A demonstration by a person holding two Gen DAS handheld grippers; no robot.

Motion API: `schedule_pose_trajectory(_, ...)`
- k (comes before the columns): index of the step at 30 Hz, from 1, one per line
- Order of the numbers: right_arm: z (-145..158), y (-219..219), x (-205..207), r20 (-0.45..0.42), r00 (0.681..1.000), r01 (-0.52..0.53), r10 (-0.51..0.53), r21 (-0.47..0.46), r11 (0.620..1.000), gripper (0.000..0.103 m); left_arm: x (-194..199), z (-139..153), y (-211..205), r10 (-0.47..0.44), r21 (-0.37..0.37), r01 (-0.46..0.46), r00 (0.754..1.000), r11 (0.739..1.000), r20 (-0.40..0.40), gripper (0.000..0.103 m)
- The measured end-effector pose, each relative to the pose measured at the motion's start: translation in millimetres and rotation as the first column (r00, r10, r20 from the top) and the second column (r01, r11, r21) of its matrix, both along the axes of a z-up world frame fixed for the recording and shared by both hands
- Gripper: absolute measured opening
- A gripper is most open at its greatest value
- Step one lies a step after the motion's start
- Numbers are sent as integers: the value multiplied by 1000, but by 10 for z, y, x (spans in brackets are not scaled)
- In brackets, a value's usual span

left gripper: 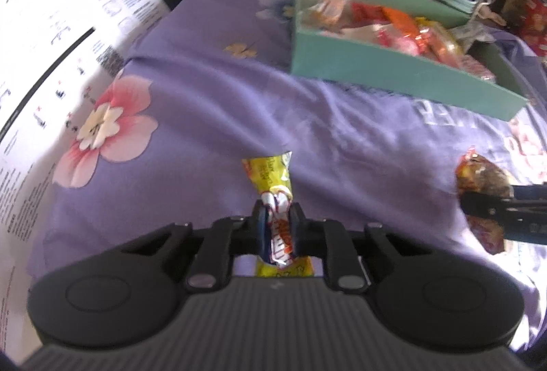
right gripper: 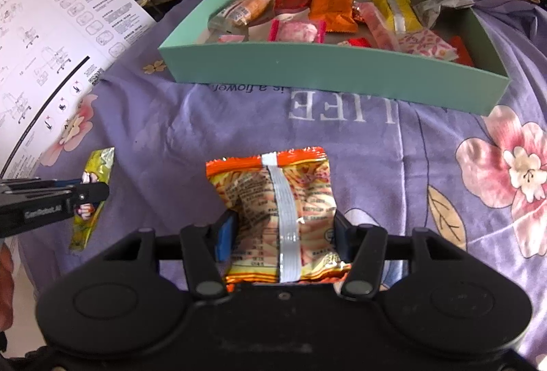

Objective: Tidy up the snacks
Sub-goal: 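Carry the yellow stick and chip bag into the green box and open both grippers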

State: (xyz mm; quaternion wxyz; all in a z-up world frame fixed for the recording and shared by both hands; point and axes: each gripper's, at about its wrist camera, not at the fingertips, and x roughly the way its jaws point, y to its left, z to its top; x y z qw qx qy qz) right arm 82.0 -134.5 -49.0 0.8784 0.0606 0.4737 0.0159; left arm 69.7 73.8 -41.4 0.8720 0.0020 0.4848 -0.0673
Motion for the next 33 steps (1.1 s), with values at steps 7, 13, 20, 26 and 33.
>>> schedule_pose_trajectory(7, 149, -126, -62, 44, 999, 17, -17, -1, 1000, 55, 5, 282, -188, -53, -40, 55, 997, 998, 52, 14)
schedule_pose_trajectory(13, 278, -260, -107, 86, 996, 38, -39, 21, 999, 55, -12, 437, -350, -98, -62, 102, 993, 993, 69, 14)
schedule_pose_trajectory(20, 408, -425, -109, 122, 991, 52, -56, 36, 998, 55, 58, 572, -549, -134, -56, 139, 987, 989, 89, 14)
schedule_pose_trajectory(26, 584, -637, -30, 153, 985, 76, -80, 32, 997, 55, 343, 788, -704, -165, -42, 172, 977, 984, 134, 14)
schedule_pose_trajectory(33, 829, -943, 262, 190, 973, 126, -129, 27, 992, 55, 930, 953, -855, -169, -39, 177, 973, 983, 157, 14)
